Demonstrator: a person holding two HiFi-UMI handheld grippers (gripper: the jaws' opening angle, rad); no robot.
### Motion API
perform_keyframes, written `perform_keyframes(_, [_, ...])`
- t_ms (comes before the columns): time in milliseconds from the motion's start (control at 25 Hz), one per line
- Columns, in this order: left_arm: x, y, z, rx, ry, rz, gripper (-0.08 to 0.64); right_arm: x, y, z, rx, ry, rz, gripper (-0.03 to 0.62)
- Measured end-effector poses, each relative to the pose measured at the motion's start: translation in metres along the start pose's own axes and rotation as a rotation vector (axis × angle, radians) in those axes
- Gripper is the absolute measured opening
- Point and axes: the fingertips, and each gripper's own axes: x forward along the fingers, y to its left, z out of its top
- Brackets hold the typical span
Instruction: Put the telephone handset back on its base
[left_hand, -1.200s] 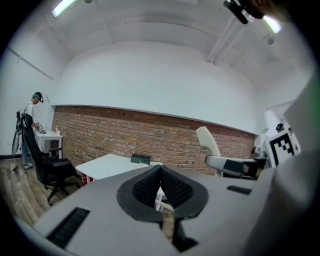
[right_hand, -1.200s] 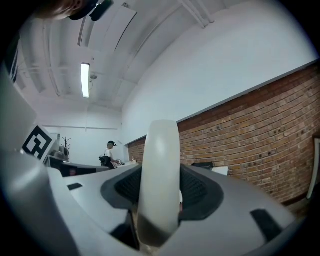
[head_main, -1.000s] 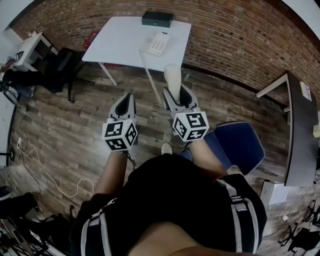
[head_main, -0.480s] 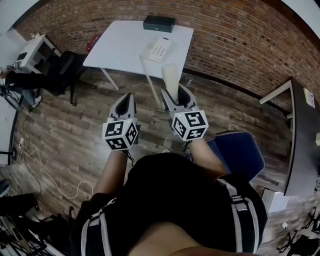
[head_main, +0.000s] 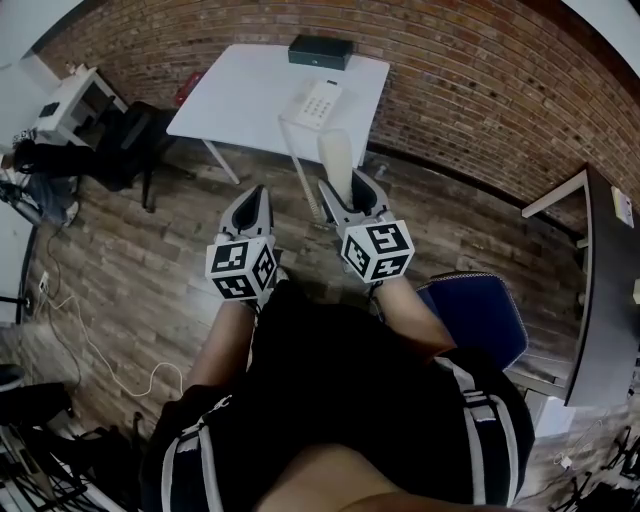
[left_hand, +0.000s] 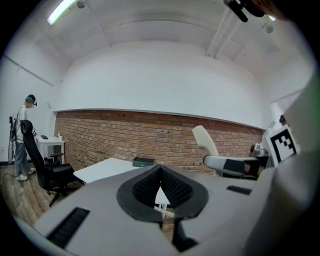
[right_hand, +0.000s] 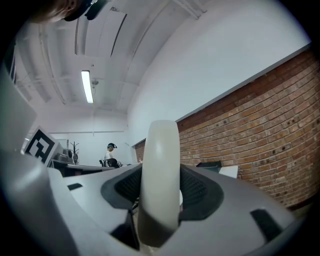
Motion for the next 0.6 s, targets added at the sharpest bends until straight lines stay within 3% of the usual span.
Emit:
perform_keyframes(280, [0.015, 0.008, -0.002, 0.005, -0.003, 0.002, 0.002, 0.018, -0.006, -0.005, 0.018, 0.010, 0.019, 0.204])
perform_keyframes(600, [0.039, 0.024, 0.005, -0.004, -0.007, 0.003, 0.002, 0.046, -0.008, -0.003, -0.024, 0.015, 0.025, 0.204])
